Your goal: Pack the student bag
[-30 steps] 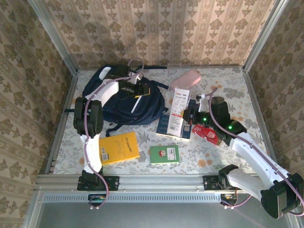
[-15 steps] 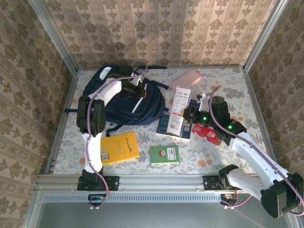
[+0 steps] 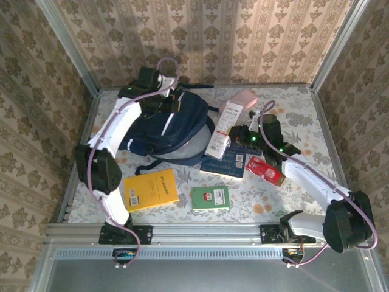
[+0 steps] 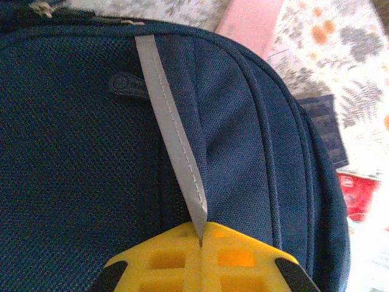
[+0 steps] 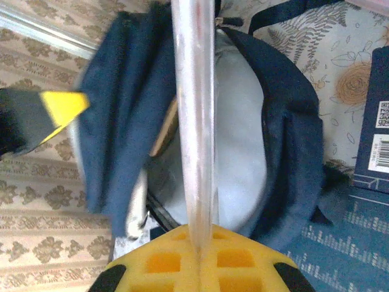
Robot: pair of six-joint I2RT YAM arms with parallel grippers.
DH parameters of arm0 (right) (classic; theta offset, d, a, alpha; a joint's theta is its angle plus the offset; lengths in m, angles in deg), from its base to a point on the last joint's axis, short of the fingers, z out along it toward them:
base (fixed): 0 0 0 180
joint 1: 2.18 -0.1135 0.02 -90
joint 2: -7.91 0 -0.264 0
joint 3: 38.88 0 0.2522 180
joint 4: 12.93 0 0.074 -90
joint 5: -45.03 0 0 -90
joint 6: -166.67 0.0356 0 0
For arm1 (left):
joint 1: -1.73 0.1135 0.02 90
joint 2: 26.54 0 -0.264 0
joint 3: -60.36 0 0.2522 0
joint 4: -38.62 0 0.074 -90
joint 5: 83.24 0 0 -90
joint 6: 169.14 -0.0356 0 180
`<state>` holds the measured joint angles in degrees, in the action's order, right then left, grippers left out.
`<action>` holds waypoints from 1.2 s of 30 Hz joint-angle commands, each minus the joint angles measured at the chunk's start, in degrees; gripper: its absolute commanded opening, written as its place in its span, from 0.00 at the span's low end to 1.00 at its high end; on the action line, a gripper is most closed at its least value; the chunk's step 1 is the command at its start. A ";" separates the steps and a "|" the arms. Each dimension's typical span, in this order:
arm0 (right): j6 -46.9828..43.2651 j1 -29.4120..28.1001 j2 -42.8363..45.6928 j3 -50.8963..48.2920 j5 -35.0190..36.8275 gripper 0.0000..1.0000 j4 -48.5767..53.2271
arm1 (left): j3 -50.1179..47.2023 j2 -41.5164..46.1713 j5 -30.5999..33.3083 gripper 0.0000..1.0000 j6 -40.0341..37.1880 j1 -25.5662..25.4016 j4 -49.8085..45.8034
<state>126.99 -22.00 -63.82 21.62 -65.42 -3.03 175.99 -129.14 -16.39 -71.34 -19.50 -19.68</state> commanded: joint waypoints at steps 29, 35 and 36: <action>39.50 -6.03 -27.25 7.53 -4.88 0.00 -48.60 | 6.25 1.57 22.52 0.72 -6.47 -20.89 -19.41; 39.83 -6.29 -27.44 7.49 -4.59 0.00 -48.85 | 4.43 -0.02 28.09 0.72 -7.09 -23.38 -18.14; 39.93 -6.42 -27.44 7.52 -4.58 0.00 -49.03 | 4.20 -0.36 28.92 0.72 -7.00 -23.62 -17.68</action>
<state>164.78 -27.66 -94.18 28.73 -70.23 -43.75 181.32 -128.16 6.82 -76.92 -42.67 -36.70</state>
